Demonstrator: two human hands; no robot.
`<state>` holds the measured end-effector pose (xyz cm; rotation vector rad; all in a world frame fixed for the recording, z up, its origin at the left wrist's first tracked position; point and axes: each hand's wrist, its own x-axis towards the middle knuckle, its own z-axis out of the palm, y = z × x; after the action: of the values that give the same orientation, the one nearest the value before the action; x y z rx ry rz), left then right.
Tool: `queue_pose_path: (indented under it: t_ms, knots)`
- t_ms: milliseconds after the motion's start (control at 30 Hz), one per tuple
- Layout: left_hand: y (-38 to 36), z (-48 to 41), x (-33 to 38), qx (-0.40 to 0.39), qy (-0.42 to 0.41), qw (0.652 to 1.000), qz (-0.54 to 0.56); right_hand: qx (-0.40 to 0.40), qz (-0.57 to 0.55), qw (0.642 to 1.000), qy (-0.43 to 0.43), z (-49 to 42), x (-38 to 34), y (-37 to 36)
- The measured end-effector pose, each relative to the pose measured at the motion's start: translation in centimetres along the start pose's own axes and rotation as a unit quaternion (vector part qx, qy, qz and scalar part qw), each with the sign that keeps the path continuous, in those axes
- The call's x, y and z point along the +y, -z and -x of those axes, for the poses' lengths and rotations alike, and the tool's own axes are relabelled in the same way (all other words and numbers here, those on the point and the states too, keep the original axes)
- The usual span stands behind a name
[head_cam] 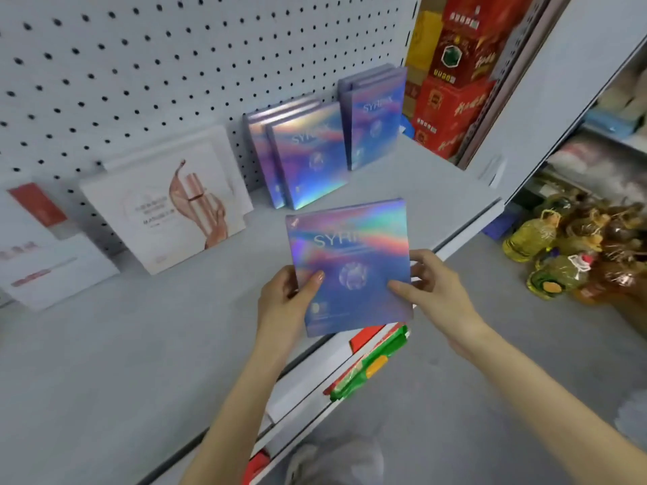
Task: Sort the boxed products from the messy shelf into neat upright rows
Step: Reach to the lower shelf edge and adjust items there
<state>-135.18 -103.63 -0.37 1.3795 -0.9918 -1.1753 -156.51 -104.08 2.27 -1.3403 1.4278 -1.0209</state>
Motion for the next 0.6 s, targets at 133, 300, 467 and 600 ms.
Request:
queue_pose_path:
  t_ms: [133,300,467,600]
  knots:
    - [-5.0,-3.4,0.3,0.0,-0.008,1.0,-0.02,0.012,0.004,1.0,0.018,-4.3,0.9,4.1]
    - [-11.6,-8.3,0.5,0.043,-0.041,0.997,-0.04,0.015,0.007,1.0,0.015,-10.4,3.1,8.8]
    - [-19.0,-14.8,0.1,0.104,-0.056,0.993,0.004,-0.016,0.053,0.998,0.019,-20.1,4.6,14.2]
    - [-23.1,-19.5,-0.2,0.141,-0.078,0.987,-0.024,-0.061,0.072,0.995,0.022,-28.4,4.5,16.9]
